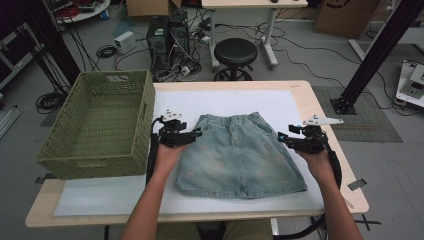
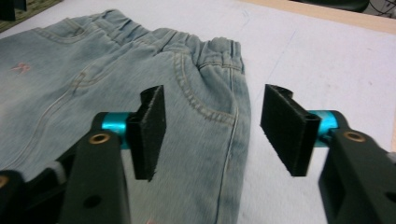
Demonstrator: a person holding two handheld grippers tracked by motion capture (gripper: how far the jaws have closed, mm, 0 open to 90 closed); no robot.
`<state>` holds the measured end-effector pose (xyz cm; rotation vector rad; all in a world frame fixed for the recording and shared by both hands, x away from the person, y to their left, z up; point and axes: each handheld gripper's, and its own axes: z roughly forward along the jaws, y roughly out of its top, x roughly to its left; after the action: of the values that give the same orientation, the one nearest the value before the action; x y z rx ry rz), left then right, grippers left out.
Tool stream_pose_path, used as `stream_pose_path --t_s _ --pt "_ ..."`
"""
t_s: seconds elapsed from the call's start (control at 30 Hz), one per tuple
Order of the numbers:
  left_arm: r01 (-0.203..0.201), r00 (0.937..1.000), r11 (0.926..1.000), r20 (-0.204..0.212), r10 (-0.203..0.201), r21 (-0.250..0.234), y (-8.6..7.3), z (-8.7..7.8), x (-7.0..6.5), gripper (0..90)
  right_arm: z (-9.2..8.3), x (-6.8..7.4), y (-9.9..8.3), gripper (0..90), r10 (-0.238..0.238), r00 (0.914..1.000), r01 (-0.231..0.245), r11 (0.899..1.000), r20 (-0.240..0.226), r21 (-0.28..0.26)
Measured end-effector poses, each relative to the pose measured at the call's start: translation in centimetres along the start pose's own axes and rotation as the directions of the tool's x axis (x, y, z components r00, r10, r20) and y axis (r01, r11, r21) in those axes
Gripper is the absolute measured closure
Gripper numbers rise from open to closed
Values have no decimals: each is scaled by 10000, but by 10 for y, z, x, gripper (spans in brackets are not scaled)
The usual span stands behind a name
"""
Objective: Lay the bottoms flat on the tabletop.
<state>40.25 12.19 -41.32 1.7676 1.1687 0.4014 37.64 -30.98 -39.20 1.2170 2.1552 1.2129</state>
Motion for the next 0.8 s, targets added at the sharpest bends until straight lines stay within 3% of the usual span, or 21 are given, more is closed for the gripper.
stream_pose_path --t_s 0.07,0.23,0.37,0.5,0.6,0.67,0.73,0.8 --pt "66 10000 10000 -12 -66 53 0 5 2 354 7 -2 4 511 52 10000 -53 9997 69 253" --pt "-72 9999 9988 -115 78 485 -4 18 3 354 26 -4 11 535 -143 9998 134 9979 141 636" --pt "-38 10000 9964 -88 46 851 -7 29 7 354 46 -7 11 493 -112 9999 103 9952 88 974" --pt "27 10000 9920 -35 -23 1262 -12 40 10 354 69 -12 12 442 37 9989 -97 9920 475 1259" --pt "-81 9999 9904 -131 100 1380 -16 45 8 375 85 -15 11 526 25 9983 -117 9873 583 1585" --pt "-315 9992 9899 -194 346 1379 -16 45 7 426 94 -14 10 649 -117 9978 -10 9820 657 1888" --pt "-375 9988 9931 356 337 1108 -19 42 7 697 101 -12 7 804 -439 9974 300 9745 575 2223" --pt "-660 9977 9941 205 645 864 -19 40 3 805 99 -7 8 870 -787 9936 578 9705 809 2339"
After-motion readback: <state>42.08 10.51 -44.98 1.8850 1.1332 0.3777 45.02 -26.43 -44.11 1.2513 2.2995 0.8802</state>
